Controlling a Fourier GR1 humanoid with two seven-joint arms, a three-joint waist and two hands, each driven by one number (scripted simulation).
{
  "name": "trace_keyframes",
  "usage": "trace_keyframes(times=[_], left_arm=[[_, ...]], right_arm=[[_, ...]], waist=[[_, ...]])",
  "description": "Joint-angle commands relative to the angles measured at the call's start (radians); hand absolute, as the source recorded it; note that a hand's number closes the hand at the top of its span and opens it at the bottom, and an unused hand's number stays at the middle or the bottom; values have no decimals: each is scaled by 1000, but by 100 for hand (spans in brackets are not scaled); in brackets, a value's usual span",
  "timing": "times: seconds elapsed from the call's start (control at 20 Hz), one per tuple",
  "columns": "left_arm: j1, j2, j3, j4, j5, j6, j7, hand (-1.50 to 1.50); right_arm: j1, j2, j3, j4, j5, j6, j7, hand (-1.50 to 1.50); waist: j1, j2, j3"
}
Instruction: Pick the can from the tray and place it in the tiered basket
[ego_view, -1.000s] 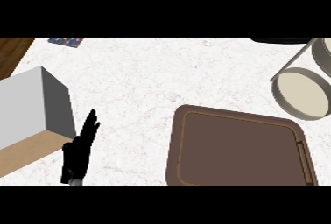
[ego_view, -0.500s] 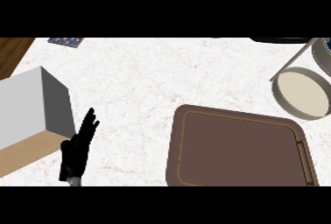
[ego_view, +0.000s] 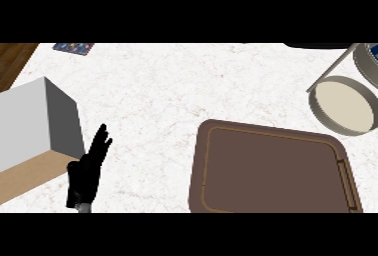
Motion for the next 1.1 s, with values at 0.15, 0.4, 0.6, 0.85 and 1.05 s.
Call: trace_keyframes(times=[0.15, 0.4, 0.6, 0.85, 1.05], left_arm=[[16, 2, 20, 52, 6, -7, -8, 0], [25, 3, 13, 21, -9, 7, 13, 0], [31, 1, 0, 3, -15, 1, 15, 0], [39, 6, 30, 8, 13, -9, 11, 0], [35, -5, 35, 23, 11, 1, -2, 0]], right_arm=[[-35, -126, -155, 63, -90, -139, 5, -150], [40, -340, -218, 139, -110, -100, 27, -150], [101, -438, -276, 227, -146, -43, 18, -150], [238, -535, -339, 293, -195, 96, -60, -150], [331, -577, -352, 324, -204, 206, -105, -150]], waist=[[-4, 8, -6], [-18, 6, -5], [-4, 15, -1], [-25, 13, 3], [-47, 11, 5]])
